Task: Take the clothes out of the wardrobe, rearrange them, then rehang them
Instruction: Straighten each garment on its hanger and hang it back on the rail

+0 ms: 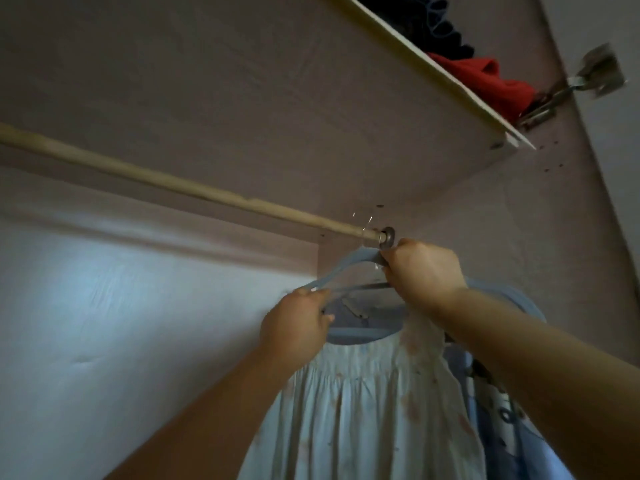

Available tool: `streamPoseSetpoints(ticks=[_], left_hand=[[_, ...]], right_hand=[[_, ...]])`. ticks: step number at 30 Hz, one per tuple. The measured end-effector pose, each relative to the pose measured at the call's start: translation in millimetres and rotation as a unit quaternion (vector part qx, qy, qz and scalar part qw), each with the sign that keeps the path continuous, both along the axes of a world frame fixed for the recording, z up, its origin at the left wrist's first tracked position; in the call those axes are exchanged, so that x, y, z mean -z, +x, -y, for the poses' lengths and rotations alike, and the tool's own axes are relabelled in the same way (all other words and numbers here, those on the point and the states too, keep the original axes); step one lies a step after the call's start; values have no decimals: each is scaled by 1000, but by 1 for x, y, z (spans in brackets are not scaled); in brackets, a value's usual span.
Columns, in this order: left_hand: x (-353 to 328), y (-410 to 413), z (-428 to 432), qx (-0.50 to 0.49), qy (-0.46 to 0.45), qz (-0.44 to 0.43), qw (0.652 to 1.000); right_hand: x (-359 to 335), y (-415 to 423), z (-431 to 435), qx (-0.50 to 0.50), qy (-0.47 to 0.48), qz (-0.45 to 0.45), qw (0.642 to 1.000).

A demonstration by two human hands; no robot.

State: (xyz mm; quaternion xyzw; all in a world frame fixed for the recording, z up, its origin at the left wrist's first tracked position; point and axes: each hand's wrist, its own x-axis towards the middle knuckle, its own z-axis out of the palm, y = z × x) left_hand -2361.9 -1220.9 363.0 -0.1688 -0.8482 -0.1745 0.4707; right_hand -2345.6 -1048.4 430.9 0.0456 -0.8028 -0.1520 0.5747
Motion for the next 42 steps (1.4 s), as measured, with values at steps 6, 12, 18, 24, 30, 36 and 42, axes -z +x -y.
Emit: streamPoseSetpoints(ticks=[6,12,18,24,30,36,42], left_hand=[[-9,-42,6,-49,-24,9,998],[14,-65,16,-44,-15,37,998],[38,-58,21,-41,-28,68,996],[69,-25,26,-81,-101,153,980],[126,23,29,-71,-148,225,960],[214,81,13,-59,-224,326,917],[310,171,-17,-29,-258,431,864]], right_hand=[[-16,-46,4,-11,-32,-14,999],[21,-65,11,-38,-33,59,997],[39,-46,12,-34,-28,50,998],[89,-11,17,-7,12,116,993],[177,44,20,-43,-42,284,957],[297,106,-1,15,-71,445,893],[389,204,-46,25,-124,562,817]])
